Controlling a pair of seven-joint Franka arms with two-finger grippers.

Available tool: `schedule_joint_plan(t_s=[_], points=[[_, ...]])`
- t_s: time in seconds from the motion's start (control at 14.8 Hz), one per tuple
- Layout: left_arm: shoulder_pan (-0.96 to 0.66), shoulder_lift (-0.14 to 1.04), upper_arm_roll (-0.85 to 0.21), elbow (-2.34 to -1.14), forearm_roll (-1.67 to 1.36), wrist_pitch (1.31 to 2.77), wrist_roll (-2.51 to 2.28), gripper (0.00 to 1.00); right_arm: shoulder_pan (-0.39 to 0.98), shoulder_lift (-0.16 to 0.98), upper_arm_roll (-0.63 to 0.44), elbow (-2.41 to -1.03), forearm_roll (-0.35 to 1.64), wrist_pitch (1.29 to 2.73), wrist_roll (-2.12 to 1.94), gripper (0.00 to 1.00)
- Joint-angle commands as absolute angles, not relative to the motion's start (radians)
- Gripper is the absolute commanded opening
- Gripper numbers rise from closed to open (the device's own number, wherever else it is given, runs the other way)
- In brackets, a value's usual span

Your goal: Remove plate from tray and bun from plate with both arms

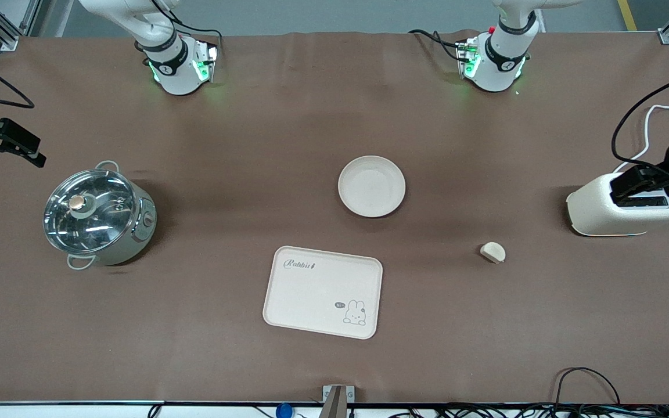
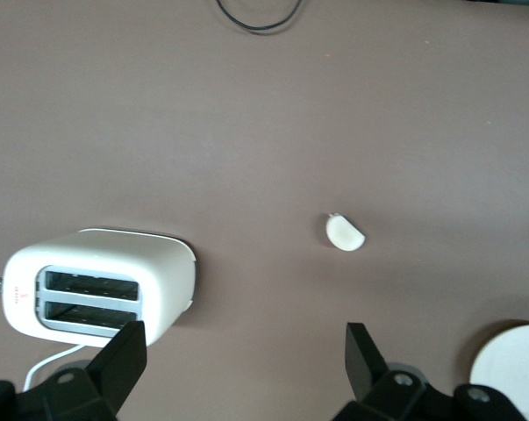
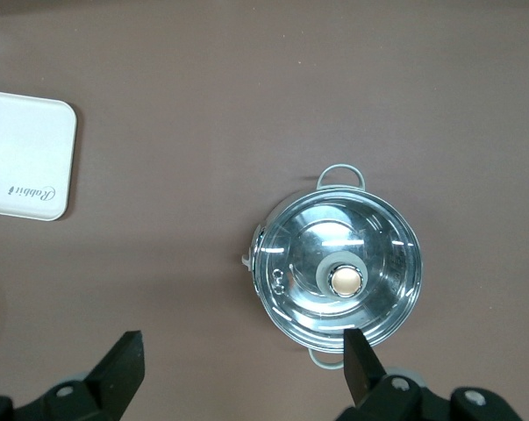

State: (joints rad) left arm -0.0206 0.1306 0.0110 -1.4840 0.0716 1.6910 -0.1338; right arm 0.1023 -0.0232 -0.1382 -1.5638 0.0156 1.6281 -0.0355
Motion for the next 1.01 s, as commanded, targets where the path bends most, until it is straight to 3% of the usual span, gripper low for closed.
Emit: schedule_joint_plan(t_s=[0.0,0.54,0.94], points=[[-0.058,0.172,0.077,-1.398,0.038,1.669,-0.109,1.0,0.112,-0.025,-0.144,-1.552,-0.006,1.629,-0.02,1.0],[-0.06,0.16,0.029,-1.399,-0.118,1.533,-0.155,1.0,0.118,-0.032,-0.144,-1.586,-0.005,1.625,-0.02,1.0],[-0.058,0.155,-0.018,-1.401,-0.08,1.514,-0.193,1.0,0.12,-0.034,-0.143,-1.585,-0.006,1.623,-0.02,1.0]])
